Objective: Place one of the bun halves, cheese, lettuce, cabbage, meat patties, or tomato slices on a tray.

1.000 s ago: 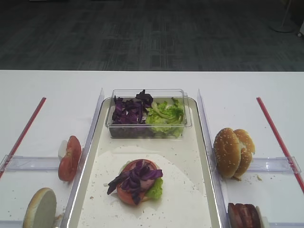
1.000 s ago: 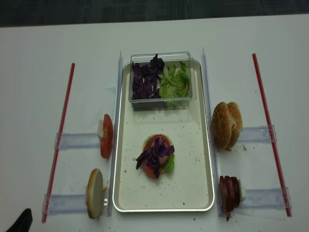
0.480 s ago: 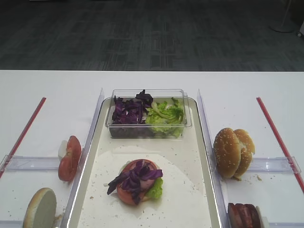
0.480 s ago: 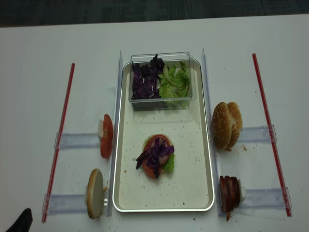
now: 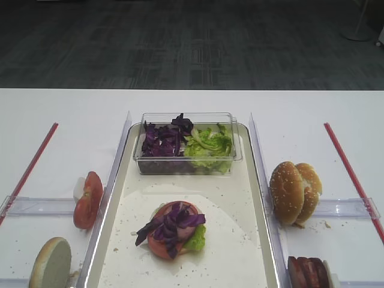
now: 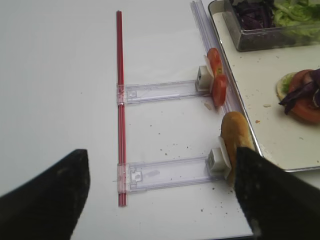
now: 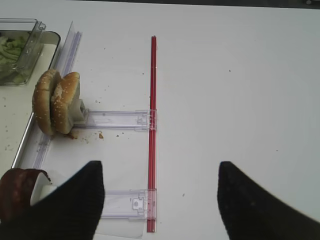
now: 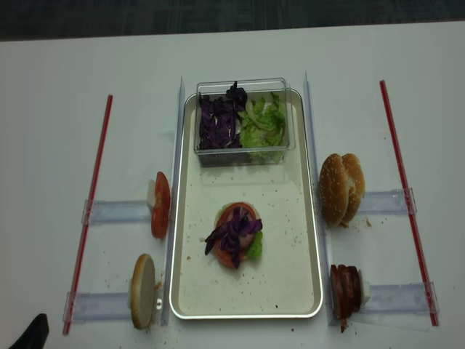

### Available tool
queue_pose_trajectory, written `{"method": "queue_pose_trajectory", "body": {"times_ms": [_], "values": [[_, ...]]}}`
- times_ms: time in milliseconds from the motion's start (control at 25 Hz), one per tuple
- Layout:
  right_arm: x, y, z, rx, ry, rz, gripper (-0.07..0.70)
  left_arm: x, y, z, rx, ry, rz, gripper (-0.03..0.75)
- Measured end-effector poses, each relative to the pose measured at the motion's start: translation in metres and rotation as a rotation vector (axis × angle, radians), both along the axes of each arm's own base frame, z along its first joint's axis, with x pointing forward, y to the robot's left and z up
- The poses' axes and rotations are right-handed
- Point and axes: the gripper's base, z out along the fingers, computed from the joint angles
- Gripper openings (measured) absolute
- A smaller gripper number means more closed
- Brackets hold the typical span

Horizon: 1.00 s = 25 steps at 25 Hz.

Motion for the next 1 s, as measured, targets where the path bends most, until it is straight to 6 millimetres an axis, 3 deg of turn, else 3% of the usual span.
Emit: {"method": "queue_pose_trajectory", "body": {"times_ms": [1000], "values": [[0.0000, 0.0000, 0.0000, -0.002, 0.000, 0.001, 0.507, 0.0000, 0.0000, 0.0000, 0.000, 0.000, 0.000, 0.545]]}}
